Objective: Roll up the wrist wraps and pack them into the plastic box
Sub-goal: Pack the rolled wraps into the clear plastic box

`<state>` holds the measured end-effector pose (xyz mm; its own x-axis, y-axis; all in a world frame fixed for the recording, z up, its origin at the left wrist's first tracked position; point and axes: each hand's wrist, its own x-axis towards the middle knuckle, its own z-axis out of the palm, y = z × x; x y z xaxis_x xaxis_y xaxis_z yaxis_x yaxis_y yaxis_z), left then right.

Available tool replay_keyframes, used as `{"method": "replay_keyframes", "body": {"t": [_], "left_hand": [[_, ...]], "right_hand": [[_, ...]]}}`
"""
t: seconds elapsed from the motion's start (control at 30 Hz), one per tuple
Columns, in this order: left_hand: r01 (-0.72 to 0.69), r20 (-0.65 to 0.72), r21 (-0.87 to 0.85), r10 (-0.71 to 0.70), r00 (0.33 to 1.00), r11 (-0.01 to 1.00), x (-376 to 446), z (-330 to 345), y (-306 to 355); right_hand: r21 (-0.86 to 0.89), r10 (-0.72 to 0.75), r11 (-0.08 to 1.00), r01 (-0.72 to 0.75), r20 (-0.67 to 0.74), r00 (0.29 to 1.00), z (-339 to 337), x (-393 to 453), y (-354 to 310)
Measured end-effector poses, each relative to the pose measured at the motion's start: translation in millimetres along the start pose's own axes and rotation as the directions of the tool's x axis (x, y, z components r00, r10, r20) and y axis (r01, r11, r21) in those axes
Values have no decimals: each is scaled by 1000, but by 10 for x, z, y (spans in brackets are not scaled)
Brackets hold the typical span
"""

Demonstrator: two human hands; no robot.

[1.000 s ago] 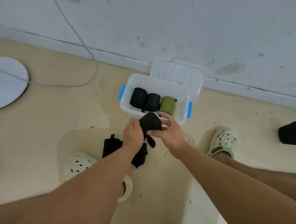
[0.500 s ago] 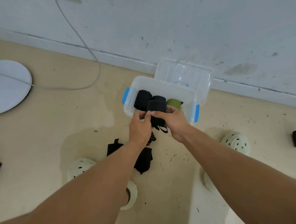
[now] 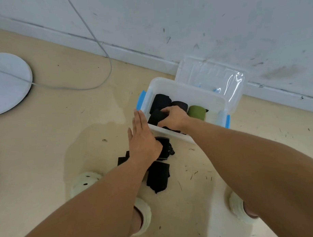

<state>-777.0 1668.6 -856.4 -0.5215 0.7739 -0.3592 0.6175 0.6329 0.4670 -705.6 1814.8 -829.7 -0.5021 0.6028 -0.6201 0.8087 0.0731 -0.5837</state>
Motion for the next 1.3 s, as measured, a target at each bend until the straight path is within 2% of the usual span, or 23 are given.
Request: {"method": "replay_keyframes", "body": {"t": [0.17, 0.37, 0.43, 0.57, 0.7, 0.77, 0.83, 0.9, 0.97, 1.0, 1.03, 1.07, 1.1, 1.17, 1.23, 1.3], "left_hand": [[8, 4, -25, -8, 1000, 1000, 9, 28, -1], [3, -7, -37, -4, 1000, 999, 8, 49, -11], [9, -12, -33, -9, 1000, 999, 17, 53, -7], [13, -15, -40, -14, 1000, 999, 7, 73, -7], [19, -22, 8, -19, 1000, 1000, 12, 74, -2], [39, -41, 3, -39, 998, 999, 16, 74, 41], [68, -73, -84, -74, 995, 994, -36, 89, 109], [120, -99, -233, -147, 984, 965, -167, 137, 184], [219, -97, -333, -264, 960, 917, -313, 206, 210], [279, -68, -356, -322, 944, 892, -374, 266, 181], [330, -20, -367, -362, 932, 870, -434, 315, 153], [364, 44, -366, -375, 926, 856, -472, 383, 109], [374, 101, -360, -363, 926, 854, -502, 428, 74], [355, 154, -357, -320, 935, 864, -542, 444, 39], [329, 192, -360, -276, 942, 873, -520, 430, 35], [316, 236, -330, -246, 940, 889, -451, 406, 48]], "right_hand": [[-201, -50, 977, 70, 100, 994, 63, 177, -50], [-335, -61, 935, 114, 164, 985, 78, 234, -25], [-341, -55, 936, 82, 88, 995, 70, 249, 1], [-161, 31, 986, -52, -130, 991, 155, 288, 143], [-125, 52, 990, -70, -138, 989, 136, 283, 185], [-65, 35, 997, -49, -199, 979, 106, 214, 221], [83, 2, 996, 31, -375, 927, 78, 30, 231], [197, -19, 966, 169, -597, 802, 107, -275, 231], [219, -70, 920, 324, -723, 688, 232, -619, 268], [174, -124, 913, 369, -742, 659, 341, -759, 322], [117, -174, 923, 366, -722, 670, 474, -867, 408], [76, -192, 944, 322, -666, 721, 619, -929, 512], [69, -166, 965, 254, -587, 792, 762, -958, 618], [165, -14, 982, 94, -431, 902, 996, -945, 802], [320, 207, 941, -111, -284, 936, 1080, -885, 886], [395, 333, 885, -245, -173, 927, 1077, -802, 913]]}}
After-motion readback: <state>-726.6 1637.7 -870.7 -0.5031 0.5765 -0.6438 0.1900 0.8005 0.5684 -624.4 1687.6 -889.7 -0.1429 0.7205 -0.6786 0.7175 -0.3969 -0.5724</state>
